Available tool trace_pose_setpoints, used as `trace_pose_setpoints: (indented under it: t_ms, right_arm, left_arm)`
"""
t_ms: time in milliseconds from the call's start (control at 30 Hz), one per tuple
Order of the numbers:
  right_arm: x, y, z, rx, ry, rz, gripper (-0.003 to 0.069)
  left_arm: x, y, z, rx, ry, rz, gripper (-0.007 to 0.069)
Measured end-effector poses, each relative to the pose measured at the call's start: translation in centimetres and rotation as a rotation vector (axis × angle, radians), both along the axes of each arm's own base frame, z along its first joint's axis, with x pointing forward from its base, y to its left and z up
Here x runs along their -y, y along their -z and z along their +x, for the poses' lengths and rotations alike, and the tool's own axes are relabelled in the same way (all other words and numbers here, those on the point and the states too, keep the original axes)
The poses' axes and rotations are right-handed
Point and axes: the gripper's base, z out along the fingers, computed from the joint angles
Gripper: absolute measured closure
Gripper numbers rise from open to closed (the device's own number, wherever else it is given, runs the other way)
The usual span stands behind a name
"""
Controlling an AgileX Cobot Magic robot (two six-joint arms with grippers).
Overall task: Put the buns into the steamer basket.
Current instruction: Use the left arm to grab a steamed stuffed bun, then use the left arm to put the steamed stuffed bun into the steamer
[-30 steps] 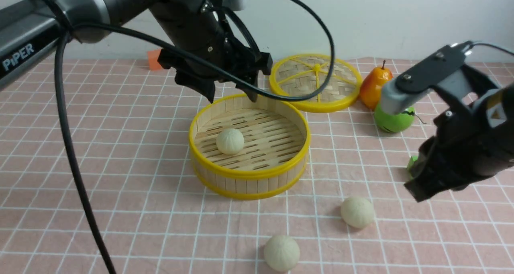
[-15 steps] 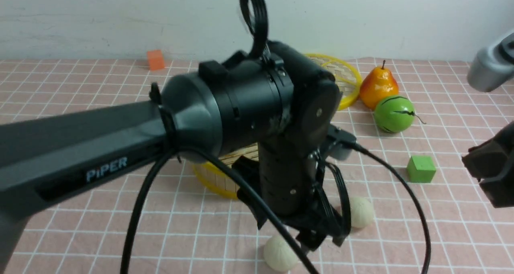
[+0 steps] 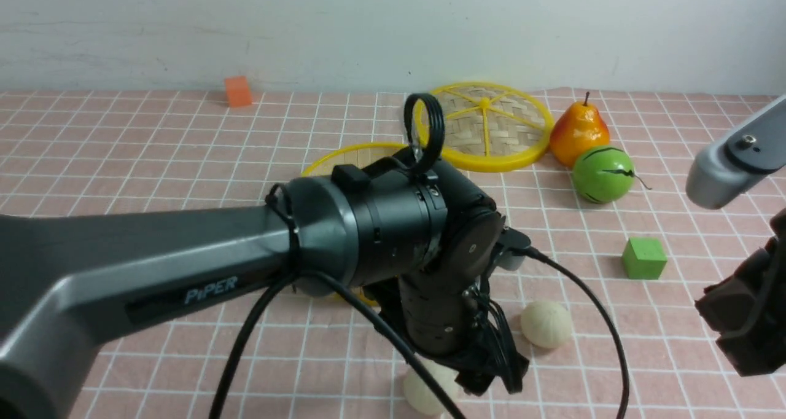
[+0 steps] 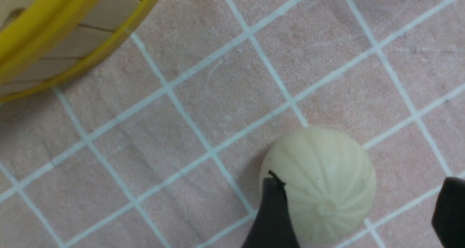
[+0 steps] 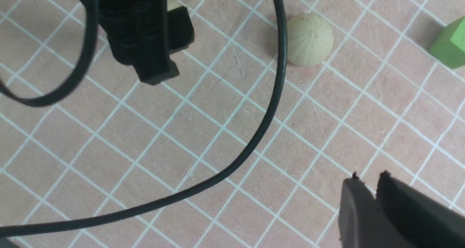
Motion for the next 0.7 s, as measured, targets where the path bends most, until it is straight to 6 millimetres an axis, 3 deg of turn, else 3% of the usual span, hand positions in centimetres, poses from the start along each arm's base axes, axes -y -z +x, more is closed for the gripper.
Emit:
trace_pose_setpoints:
  t_ms: [167, 367, 467, 500, 533, 600, 700]
  right_arm:
    - [0.0, 0.0, 0.0, -0.002, 0.0, -0.001, 0.0565]
    - [0.0, 0.0, 0.0, -0.003, 0.0, -0.002, 0.0559]
    - [0.0, 0.0, 0.0, -0.003, 0.0, -0.002, 0.0557]
    - [0.0, 0.0, 0.0, -0.003, 0.0, -0.002, 0.0557]
    - [0.0, 0.0, 0.0, -0.003, 0.0, -0.001, 0.0555]
    - [0.0, 0.0, 0.0, 0.002, 0.0, 0.001, 0.0554]
    - [-0.1, -0.1, 0.2, 0.02, 0.0, 0.011, 0.0551]
  left_arm:
    - [0.3, 2.8, 0.3, -0.039, 0.0, 0.053, 0.0218]
    - [0.2, 2.6, 0.4, -0.025, 0.006, 0.057, 0.0459]
    - [-0.1, 1.4, 0.4, 0.005, 0.016, 0.059, 0.057]
    - [-0.2, 1.1, 0.3, 0.011, 0.017, 0.057, 0.0576]
    - [-0.4, -0.1, 0.4, 0.042, 0.024, 0.058, 0.0614]
    - [-0.7, -1.6, 0.7, 0.089, 0.03, 0.055, 0.0625]
    - [-1.6, -5.8, 2.4, 0.21, 0.005, 0.006, 0.0625]
